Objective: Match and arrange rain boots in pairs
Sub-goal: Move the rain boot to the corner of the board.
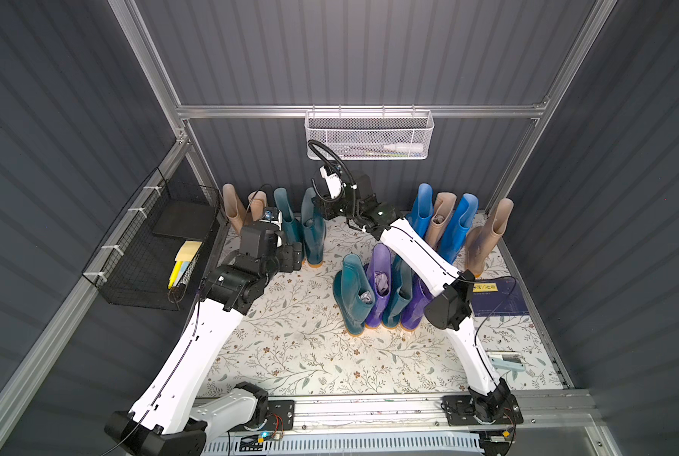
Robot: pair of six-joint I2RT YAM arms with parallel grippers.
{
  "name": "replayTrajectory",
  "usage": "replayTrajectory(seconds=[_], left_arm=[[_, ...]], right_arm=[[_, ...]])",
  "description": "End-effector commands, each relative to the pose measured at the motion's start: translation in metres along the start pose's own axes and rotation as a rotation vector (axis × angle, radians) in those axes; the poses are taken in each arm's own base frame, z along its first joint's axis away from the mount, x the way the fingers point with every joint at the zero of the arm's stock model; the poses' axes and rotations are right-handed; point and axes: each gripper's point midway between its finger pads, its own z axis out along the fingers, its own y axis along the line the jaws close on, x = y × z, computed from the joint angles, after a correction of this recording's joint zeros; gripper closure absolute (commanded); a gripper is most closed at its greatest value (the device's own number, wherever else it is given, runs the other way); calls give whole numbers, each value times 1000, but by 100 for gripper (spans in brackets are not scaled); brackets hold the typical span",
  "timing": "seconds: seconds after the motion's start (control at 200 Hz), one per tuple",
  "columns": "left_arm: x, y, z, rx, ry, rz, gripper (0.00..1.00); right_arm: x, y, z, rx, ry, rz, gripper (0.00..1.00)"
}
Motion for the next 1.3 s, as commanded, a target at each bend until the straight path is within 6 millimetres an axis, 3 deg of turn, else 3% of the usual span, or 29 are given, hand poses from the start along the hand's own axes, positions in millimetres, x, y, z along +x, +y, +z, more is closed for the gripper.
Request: replayTrajectory(seconds=[0.0,0.195,0.42,0.605,0.73,0.89,1.106,1.296], left_arm=[[-30,-3,-11,19,-69,-21,11],[-46,-11,-7,49,-94,-49,9],[-59,-32,6,138,-101,-62,8],[-61,-58,24,254,-97,-54,7],[-64,-77,34,337,-95,-51,7],[-71,-89,45,389,-99,-85,7],[-65,-105,60,458,-61,-131,8],[-59,-108,65,468,-42,-155,8]], right_arm=[[-50,2,-58,19,-74,-5,45],[-64,-27,-130,79,-48,14,38],[-65,-97,-216,256,-37,83,32],[-50,-151,-253,390,-18,140,27],[-33,-181,-254,427,17,204,27],[-12,-211,-237,453,83,259,26],[11,-240,-206,475,155,292,29],[23,-258,-189,493,196,299,31]])
